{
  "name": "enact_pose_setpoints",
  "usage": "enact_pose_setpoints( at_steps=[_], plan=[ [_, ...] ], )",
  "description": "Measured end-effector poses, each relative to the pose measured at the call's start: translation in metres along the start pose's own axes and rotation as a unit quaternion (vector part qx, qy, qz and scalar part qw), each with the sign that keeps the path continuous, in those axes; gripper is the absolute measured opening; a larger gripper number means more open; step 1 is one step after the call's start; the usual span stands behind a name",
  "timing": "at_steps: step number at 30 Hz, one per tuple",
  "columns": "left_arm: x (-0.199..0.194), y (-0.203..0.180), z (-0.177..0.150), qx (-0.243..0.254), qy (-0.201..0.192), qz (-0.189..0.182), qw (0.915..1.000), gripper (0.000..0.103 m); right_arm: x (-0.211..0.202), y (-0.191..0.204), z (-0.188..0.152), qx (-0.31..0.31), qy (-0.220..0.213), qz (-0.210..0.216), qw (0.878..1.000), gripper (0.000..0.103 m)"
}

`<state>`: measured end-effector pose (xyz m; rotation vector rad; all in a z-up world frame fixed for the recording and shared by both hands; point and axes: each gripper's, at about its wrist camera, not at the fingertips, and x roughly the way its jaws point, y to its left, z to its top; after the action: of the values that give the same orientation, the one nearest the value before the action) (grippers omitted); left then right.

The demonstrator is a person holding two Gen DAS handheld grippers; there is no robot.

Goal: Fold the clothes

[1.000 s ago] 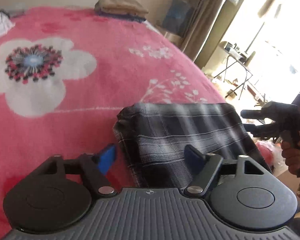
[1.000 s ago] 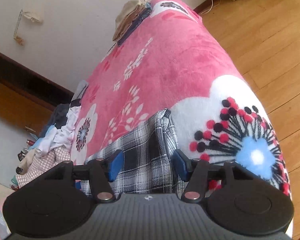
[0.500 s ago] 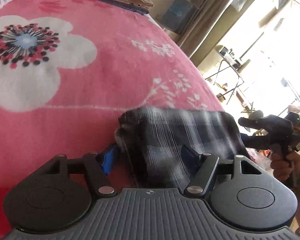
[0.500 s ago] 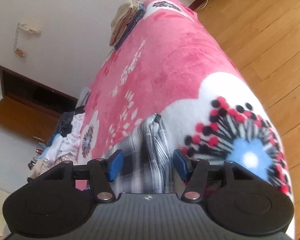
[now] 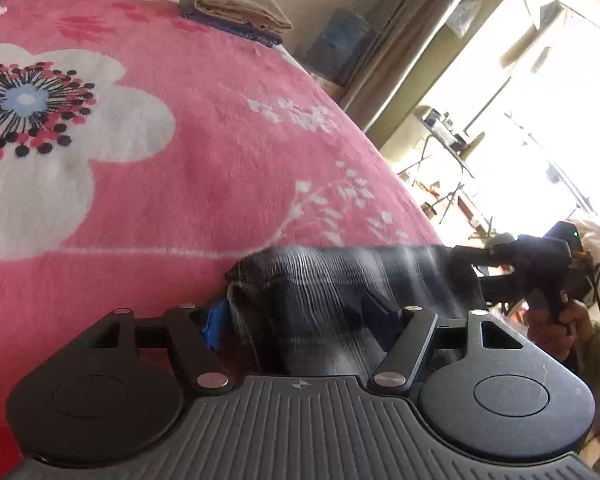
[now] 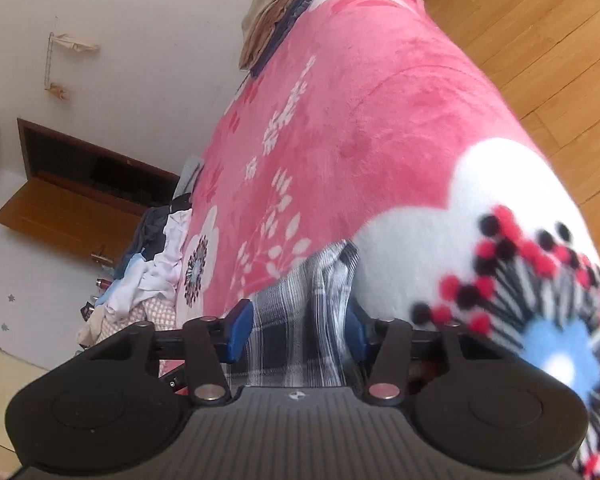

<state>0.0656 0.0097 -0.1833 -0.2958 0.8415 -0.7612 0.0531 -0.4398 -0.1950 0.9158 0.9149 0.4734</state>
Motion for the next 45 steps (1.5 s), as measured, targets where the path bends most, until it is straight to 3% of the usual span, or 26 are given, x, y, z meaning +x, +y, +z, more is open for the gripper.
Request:
enact_pose_setpoints(
  at_steps=[1, 3, 5, 7, 9, 17, 22, 26, 29, 32, 37, 43, 45],
  plan=[
    [0.001, 0.000, 0.001, -0.003, -0.004, 0.002, 1.0000, 0.060, 0.004, 0.002, 0.002, -0.005, 0.002, 0.001, 1.000, 0.045],
    [0.002, 0.000, 0.002, -0.008, -0.009, 0.010, 0.9999, 0.048, 0.011, 0.005, 0.005, -0.014, 0.011, 0.002, 1.000, 0.028],
    [0.002, 0.001, 0.003, -0.015, -0.011, 0.015, 0.9997, 0.036, 0.020, 0.008, 0.005, -0.031, 0.028, -0.002, 0.999, 0.018],
    [0.000, -0.001, 0.004, -0.017, -0.013, 0.014, 0.9997, 0.021, 0.023, 0.013, 0.004, -0.044, 0.038, 0.001, 0.998, 0.014],
    [-0.005, -0.008, 0.005, -0.013, -0.018, 0.013, 0.9997, 0.015, 0.023, 0.018, 0.004, -0.054, 0.045, 0.008, 0.998, 0.013],
    [-0.058, -0.053, 0.008, -0.008, -0.066, -0.002, 0.9978, 0.012, 0.000, 0.057, 0.007, -0.093, 0.069, 0.032, 0.993, 0.011],
    [-0.109, -0.103, -0.006, 0.048, -0.093, -0.016, 0.9944, 0.012, -0.036, 0.098, -0.013, -0.136, 0.071, 0.051, 0.987, 0.011],
    [-0.147, -0.150, -0.023, 0.141, -0.073, -0.044, 0.9863, 0.011, -0.080, 0.132, -0.046, -0.178, 0.056, 0.063, 0.980, 0.011],
    [-0.171, -0.186, -0.043, 0.227, -0.025, -0.082, 0.9701, 0.011, -0.116, 0.149, -0.082, -0.197, 0.044, 0.065, 0.977, 0.011],
    [-0.189, -0.215, -0.069, 0.305, 0.038, -0.119, 0.9442, 0.011, -0.145, 0.162, -0.124, -0.223, 0.051, 0.057, 0.972, 0.011],
    [-0.195, -0.239, -0.108, 0.366, 0.142, -0.167, 0.9043, 0.011, -0.165, 0.176, -0.198, -0.277, 0.103, 0.024, 0.955, 0.011],
    [-0.185, -0.252, -0.141, 0.438, 0.194, -0.195, 0.8558, 0.011, -0.170, 0.171, -0.259, -0.322, 0.164, -0.019, 0.932, 0.011],
    [-0.180, -0.259, -0.155, 0.470, 0.205, -0.205, 0.8341, 0.011, -0.171, 0.171, -0.272, -0.341, 0.181, -0.035, 0.922, 0.011]
  ],
)
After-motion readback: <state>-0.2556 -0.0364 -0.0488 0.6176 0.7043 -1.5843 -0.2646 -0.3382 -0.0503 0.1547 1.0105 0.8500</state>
